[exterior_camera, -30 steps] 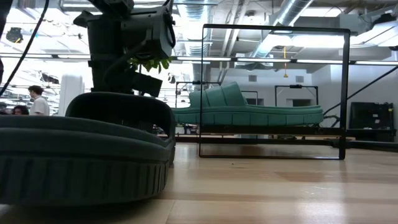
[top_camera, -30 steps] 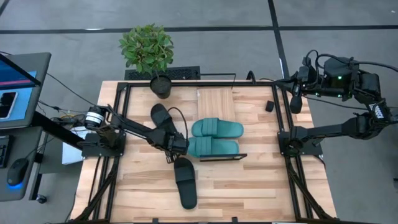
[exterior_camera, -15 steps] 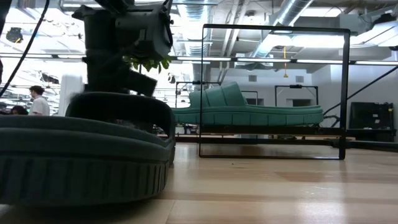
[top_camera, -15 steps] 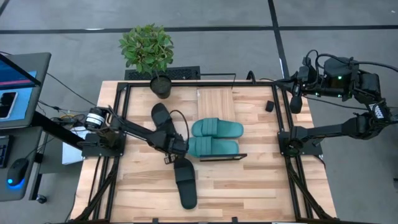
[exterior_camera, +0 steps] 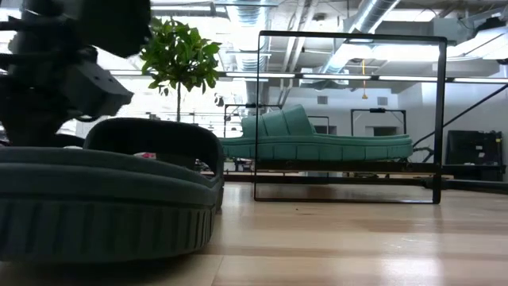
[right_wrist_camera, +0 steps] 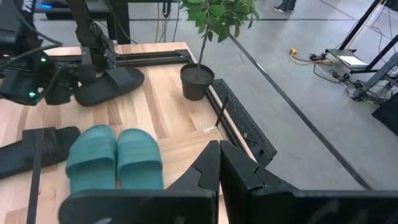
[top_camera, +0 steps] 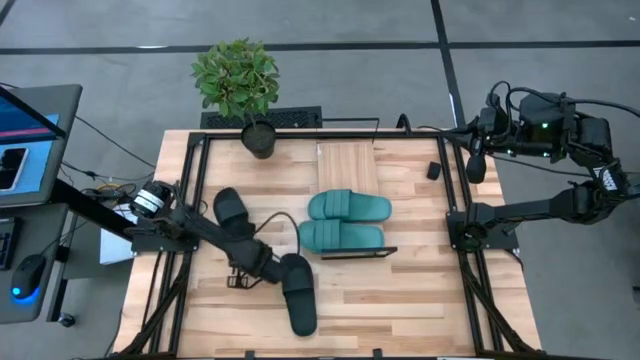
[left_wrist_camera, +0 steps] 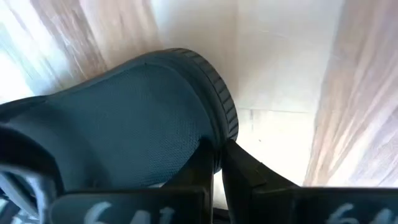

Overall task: Pick and place slides into the shelf
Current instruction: Put the top black slide on the shelf

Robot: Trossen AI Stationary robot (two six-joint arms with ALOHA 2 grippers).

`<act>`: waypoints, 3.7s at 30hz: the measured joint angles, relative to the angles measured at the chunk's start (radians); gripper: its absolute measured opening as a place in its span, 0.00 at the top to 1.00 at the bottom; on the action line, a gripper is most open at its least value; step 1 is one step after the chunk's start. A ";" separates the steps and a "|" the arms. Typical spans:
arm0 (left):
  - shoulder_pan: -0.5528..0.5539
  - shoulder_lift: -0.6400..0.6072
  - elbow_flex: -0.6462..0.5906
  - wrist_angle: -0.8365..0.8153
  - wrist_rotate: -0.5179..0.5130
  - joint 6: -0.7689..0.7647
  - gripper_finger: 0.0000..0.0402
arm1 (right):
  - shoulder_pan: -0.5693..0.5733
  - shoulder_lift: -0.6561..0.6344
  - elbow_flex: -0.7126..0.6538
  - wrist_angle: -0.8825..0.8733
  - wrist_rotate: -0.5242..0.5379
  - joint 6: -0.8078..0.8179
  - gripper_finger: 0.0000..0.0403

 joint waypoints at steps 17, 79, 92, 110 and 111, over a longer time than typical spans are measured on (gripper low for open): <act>-0.271 -0.010 0.211 -0.293 -0.144 0.018 1.00 | 0.000 0.002 0.000 0.000 0.001 0.008 1.00; 0.244 -0.061 1.075 -0.176 -0.432 1.403 1.00 | -0.001 0.054 -0.001 -0.054 0.085 0.217 1.00; 0.605 -0.059 1.075 -0.051 -0.113 1.673 1.00 | -0.001 0.053 -0.001 -0.054 0.160 0.248 1.00; 0.865 -0.029 1.061 0.089 0.272 1.845 1.00 | -0.001 0.082 -0.001 -0.059 0.163 0.252 1.00; 0.871 -0.027 1.062 0.101 0.306 1.850 1.00 | -0.001 0.084 -0.001 -0.059 0.163 0.252 1.00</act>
